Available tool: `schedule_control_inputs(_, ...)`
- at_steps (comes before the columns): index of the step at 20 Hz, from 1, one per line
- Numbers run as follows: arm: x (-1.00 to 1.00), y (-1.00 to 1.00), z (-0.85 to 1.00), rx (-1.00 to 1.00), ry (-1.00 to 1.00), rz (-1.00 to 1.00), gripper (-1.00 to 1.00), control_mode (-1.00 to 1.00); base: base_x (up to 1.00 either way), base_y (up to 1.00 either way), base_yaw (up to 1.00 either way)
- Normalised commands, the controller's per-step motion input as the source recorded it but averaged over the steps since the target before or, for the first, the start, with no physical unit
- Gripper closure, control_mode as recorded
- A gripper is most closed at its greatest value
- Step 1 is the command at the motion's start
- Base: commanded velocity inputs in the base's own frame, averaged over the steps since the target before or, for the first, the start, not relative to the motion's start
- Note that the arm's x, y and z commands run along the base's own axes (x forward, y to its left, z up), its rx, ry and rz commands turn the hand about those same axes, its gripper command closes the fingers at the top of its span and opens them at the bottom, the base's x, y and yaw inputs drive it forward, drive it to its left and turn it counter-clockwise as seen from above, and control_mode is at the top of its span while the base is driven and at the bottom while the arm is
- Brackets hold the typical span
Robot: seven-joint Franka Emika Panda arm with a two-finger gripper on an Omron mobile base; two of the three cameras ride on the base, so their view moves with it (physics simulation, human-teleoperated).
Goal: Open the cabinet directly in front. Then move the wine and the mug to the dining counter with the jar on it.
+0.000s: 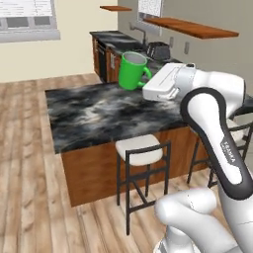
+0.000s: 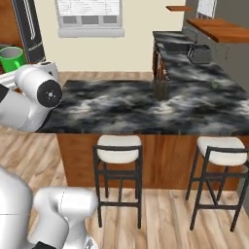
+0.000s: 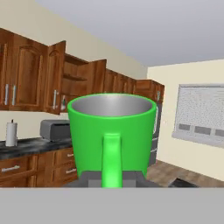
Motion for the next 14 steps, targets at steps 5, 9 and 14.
schedule_control_inputs(5,0.0,0.0,0.0,0.0,0.0,0.0,1.0,1.0,0.18,-0.52,0.24)
schedule_control_inputs(9,0.0,0.0,0.0,0.0,0.0,0.0,1.0,1.0,0.44,-1.0,0.15)
schedule_control_inputs(14,0.0,0.0,0.0,0.0,0.0,0.0,1.0,1.0,0.58,-1.0,0.16)
